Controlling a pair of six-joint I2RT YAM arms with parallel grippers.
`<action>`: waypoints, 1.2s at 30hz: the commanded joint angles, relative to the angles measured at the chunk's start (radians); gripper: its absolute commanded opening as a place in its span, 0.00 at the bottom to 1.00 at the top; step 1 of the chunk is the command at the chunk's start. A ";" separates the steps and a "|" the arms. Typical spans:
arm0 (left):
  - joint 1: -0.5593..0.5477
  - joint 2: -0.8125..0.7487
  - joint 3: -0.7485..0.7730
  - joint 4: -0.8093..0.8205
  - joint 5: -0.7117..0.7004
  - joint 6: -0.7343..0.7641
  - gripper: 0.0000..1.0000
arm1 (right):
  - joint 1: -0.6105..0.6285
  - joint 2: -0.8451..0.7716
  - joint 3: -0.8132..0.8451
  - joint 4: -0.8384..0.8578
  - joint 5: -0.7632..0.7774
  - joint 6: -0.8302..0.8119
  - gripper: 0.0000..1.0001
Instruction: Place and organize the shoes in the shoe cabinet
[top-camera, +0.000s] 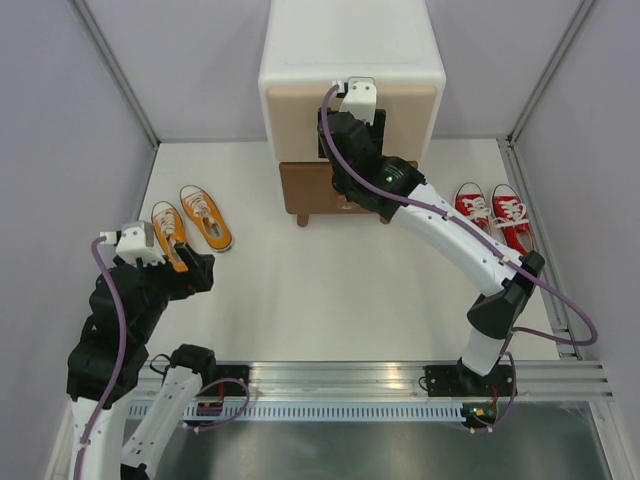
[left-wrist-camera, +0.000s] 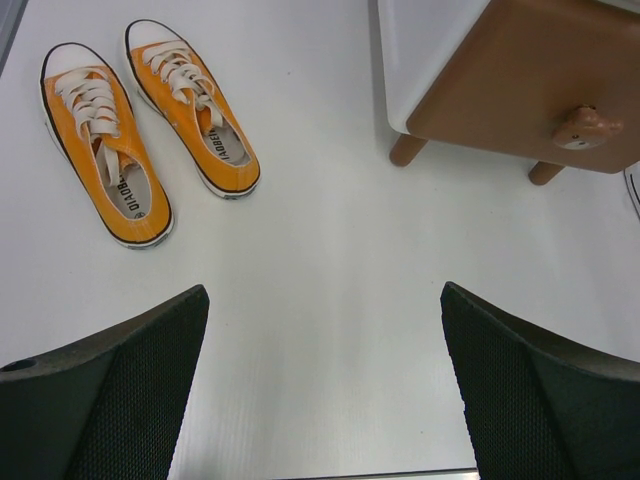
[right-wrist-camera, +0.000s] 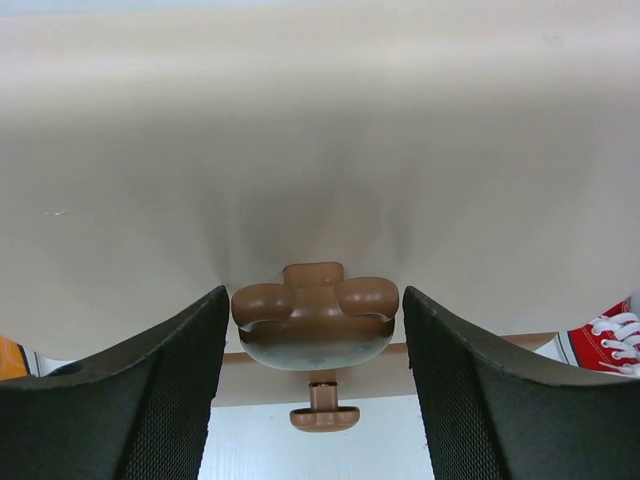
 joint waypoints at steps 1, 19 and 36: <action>-0.002 -0.015 -0.001 -0.005 0.002 -0.030 1.00 | -0.001 0.017 0.046 0.036 0.043 -0.008 0.74; -0.002 -0.032 -0.009 -0.019 -0.004 -0.034 1.00 | -0.007 -0.070 -0.004 -0.029 -0.012 0.041 0.21; -0.002 0.000 0.005 -0.013 -0.024 -0.053 1.00 | 0.185 -0.248 -0.150 -0.297 0.092 0.262 0.14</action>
